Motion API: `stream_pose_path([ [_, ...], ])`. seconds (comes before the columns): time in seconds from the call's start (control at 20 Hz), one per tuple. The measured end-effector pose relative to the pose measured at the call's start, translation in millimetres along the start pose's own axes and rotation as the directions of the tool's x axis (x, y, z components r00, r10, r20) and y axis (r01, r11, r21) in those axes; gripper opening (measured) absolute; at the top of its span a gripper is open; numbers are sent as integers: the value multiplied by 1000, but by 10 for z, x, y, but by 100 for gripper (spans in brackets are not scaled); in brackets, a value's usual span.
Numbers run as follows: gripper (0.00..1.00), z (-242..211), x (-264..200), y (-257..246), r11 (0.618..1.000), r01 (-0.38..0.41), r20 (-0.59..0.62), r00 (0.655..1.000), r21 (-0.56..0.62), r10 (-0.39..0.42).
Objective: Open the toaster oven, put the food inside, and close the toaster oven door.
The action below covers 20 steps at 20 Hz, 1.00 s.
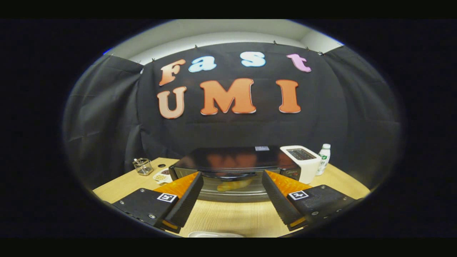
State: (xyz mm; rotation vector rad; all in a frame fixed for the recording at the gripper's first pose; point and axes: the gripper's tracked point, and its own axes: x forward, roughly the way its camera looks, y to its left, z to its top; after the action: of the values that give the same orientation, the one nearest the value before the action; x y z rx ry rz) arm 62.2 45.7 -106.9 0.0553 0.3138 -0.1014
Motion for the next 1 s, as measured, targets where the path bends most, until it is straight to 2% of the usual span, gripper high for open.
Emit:
stream_pose_path([
  [0.15, 97, 427, -341, -75, 999, -11, 118, 993, -36, 16],
  [0.45, 98, 897, -908, -257, 999, -25, 243, 969, -31, 32],
  [0.75, 99, 1167, -1316, -327, 999, -28, 330, 943, -34, 38],
  [1.0, 99, 1213, -1491, -316, 999, -47, 366, 929, -20, 51],
])
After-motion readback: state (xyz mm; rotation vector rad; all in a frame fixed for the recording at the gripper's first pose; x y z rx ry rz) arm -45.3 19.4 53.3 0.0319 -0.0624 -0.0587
